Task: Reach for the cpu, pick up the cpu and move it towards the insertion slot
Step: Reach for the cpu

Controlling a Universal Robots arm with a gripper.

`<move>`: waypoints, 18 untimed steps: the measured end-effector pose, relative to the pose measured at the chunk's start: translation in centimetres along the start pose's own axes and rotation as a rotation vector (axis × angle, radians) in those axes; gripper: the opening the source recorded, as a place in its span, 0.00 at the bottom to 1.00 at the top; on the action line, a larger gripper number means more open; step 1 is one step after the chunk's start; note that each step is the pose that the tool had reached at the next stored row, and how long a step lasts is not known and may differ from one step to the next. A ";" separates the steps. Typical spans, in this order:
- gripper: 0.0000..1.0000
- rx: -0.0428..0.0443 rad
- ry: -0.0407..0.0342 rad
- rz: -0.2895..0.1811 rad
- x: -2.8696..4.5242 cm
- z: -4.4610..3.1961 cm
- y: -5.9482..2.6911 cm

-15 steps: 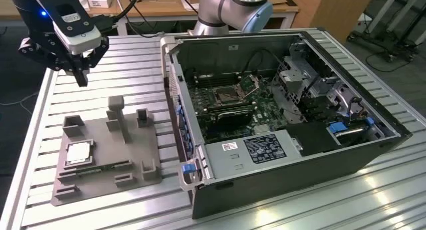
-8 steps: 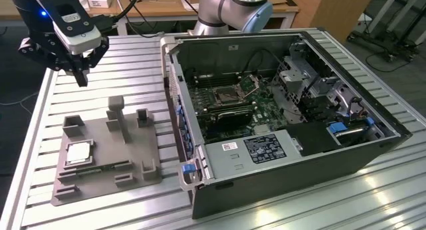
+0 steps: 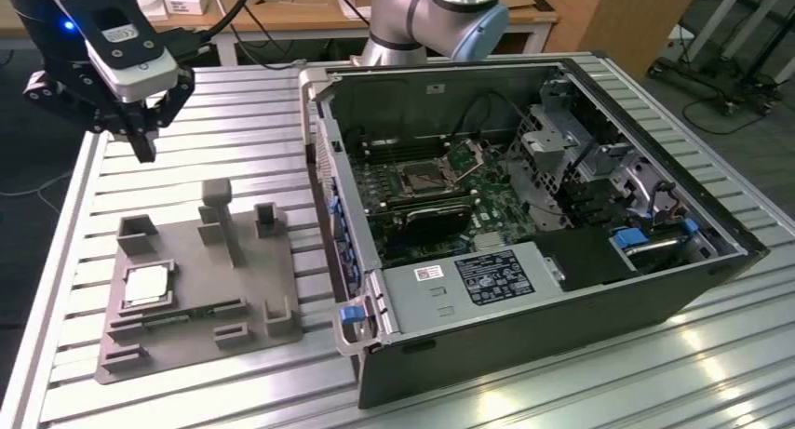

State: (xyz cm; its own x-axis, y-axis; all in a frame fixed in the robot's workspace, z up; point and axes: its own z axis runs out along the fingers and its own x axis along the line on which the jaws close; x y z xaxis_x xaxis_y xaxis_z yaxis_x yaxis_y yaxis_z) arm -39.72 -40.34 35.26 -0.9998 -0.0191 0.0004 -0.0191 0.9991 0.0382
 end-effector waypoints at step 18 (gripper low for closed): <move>0.11 0.0000 0.0001 0.000 2.03 0.05 0.04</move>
State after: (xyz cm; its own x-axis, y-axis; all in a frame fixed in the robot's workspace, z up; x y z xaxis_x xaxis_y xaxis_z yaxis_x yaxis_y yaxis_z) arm -41.75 -40.34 35.21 -0.9998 -0.0191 0.0005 -0.0191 0.9991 0.0382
